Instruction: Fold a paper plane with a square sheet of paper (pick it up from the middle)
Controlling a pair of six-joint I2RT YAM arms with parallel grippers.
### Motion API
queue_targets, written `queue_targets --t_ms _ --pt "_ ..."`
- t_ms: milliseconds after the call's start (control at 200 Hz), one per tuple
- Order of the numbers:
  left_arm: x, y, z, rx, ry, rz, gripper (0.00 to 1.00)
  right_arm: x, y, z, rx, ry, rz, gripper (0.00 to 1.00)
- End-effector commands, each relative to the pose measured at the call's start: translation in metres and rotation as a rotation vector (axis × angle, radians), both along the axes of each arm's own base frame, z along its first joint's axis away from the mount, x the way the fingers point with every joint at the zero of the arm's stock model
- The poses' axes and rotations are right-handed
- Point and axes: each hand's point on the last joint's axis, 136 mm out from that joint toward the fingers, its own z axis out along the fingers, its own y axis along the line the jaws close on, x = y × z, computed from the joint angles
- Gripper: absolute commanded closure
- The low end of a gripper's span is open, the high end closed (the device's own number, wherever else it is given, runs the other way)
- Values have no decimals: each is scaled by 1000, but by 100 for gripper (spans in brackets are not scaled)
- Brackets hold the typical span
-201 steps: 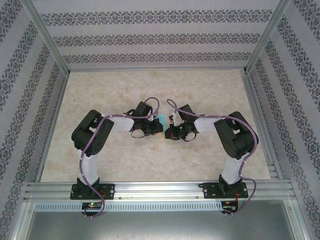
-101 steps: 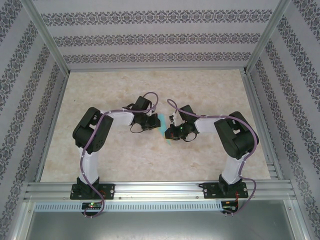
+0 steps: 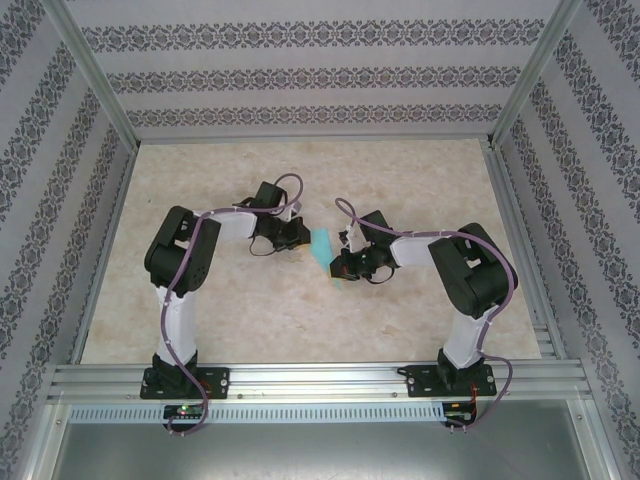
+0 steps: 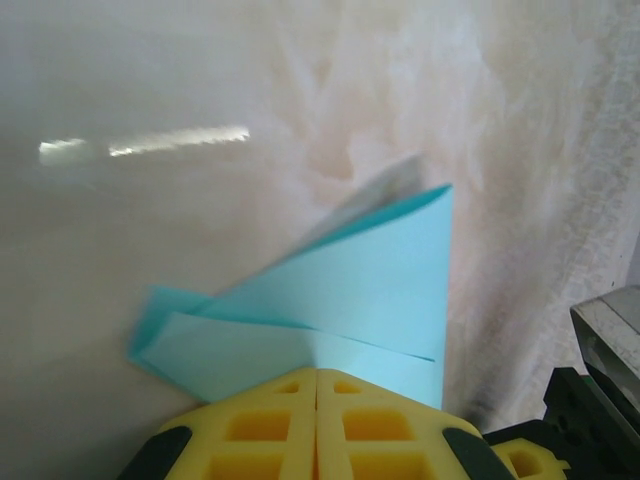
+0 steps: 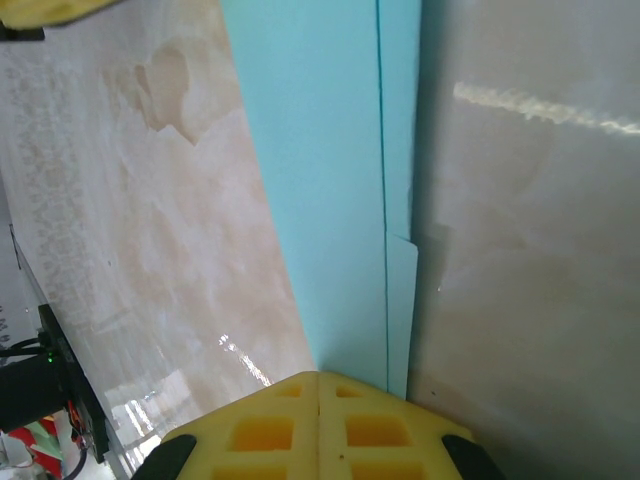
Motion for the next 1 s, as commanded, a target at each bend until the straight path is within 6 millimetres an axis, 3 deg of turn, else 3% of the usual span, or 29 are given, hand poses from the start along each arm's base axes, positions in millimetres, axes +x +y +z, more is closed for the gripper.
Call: queue_targets --t_ms 0,270,375,530,654,799,994 --pt "31 65 -37 199 -20 133 91 -37 -48 -58 -246 166 -53 100" --pt "44 75 -29 256 -41 116 90 -31 -41 -50 -217 148 -55 100" --pt "49 77 -18 256 -55 120 90 -23 -33 -40 -185 119 -62 99" --pt "51 76 17 240 -78 147 87 8 -13 4 -97 -6 -79 88" --pt "41 85 40 269 -67 192 78 27 -8 46 -37 -132 -104 74" --pt "23 94 59 318 -58 239 62 42 -25 76 -30 -253 -168 58" --pt "-11 86 72 434 -20 267 45 66 -65 85 -123 -364 -269 42"
